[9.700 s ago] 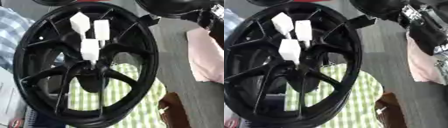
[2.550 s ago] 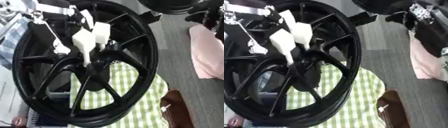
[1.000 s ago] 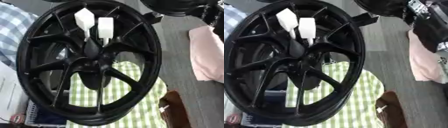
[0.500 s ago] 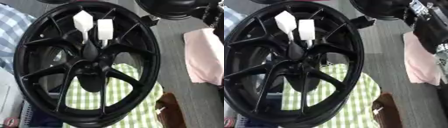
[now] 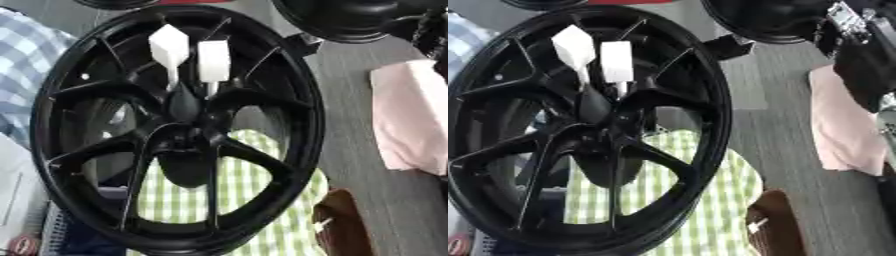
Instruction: Pull the pin out of the wheel hub.
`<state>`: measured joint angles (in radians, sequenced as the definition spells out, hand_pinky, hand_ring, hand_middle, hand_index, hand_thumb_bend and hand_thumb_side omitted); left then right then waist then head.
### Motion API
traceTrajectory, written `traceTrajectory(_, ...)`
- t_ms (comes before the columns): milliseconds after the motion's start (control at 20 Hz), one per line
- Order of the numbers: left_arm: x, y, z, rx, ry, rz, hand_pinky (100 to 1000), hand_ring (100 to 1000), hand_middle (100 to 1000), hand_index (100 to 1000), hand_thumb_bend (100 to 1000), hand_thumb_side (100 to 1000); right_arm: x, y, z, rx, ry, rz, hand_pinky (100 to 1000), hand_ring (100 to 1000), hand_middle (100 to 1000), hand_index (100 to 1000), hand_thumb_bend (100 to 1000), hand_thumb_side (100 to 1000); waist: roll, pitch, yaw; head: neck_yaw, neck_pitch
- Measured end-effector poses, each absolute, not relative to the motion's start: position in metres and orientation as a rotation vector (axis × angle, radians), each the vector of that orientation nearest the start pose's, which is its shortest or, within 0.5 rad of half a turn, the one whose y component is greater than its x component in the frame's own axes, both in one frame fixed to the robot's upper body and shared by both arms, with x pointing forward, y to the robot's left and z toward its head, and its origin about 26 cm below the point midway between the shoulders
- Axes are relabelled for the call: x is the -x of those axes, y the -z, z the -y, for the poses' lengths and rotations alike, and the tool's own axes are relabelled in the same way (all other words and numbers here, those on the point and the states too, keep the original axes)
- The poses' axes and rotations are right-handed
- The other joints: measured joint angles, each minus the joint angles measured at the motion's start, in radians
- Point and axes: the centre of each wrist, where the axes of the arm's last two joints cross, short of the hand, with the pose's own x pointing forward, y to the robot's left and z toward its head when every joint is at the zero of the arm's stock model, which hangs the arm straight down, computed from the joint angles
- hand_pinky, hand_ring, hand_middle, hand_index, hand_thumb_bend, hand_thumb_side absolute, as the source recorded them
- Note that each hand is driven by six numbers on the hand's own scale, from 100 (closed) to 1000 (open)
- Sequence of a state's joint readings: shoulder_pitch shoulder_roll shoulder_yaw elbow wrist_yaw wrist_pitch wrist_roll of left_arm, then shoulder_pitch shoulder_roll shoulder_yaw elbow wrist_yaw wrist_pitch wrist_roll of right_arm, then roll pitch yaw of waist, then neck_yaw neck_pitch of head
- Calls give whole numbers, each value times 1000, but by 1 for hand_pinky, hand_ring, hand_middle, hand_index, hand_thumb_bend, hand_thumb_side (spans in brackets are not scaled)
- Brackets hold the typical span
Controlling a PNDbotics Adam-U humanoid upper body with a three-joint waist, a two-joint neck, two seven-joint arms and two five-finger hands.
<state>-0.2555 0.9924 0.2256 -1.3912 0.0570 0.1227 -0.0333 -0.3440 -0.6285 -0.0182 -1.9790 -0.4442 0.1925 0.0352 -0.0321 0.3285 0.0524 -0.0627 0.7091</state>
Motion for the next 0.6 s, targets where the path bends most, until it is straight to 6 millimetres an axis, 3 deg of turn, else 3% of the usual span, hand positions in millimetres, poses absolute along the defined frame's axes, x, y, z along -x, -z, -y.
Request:
traceTrajectory(350, -305, -237, -507, -923, 396, 1561, 778, 705, 671, 860, 100, 733, -301, -246, 302, -57, -439, 2054, 955, 757, 717, 738, 100, 659, 1, 4, 3, 0, -3)
traceTrajectory(600, -305, -240, -497, -867, 345, 1693, 753, 663, 623, 841, 100, 704, -301, -246, 302, -57, -440, 2056, 954, 757, 718, 738, 100, 648, -3, 4, 5, 0, -3)
